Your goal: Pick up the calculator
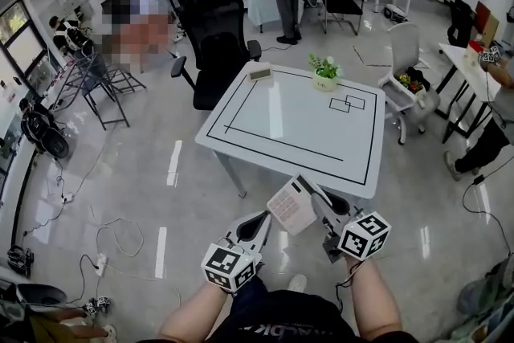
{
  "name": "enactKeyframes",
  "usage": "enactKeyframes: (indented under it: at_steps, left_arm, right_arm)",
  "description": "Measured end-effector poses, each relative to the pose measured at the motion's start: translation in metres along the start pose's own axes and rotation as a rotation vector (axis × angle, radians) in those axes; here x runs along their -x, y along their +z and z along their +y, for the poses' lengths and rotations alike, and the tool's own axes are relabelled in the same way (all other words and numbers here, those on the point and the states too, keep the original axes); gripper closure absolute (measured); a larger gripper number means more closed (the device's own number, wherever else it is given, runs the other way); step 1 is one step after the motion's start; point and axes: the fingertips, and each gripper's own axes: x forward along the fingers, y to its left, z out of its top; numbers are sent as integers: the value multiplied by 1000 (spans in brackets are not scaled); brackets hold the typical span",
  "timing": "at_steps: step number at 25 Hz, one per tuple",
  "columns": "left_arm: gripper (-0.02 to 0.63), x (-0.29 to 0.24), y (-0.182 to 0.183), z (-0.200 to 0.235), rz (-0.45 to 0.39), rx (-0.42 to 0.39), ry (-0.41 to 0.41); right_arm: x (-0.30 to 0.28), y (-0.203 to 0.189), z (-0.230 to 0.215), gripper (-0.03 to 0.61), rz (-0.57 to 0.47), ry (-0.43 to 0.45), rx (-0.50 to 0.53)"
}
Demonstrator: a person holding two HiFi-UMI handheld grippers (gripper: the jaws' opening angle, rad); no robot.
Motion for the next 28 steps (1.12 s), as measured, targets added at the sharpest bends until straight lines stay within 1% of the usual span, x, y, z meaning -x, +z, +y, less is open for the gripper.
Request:
enactKeyframes:
  at_steps: [10,28]
  left_arm:
    - [612,6,6,4,-8,-11,-8]
    - [612,-1,7,-3,-13,-21,-6]
  right_arm:
    - [0,3,9,526,-18,-7,8]
    - [3,5,2,526,-25,-1,6]
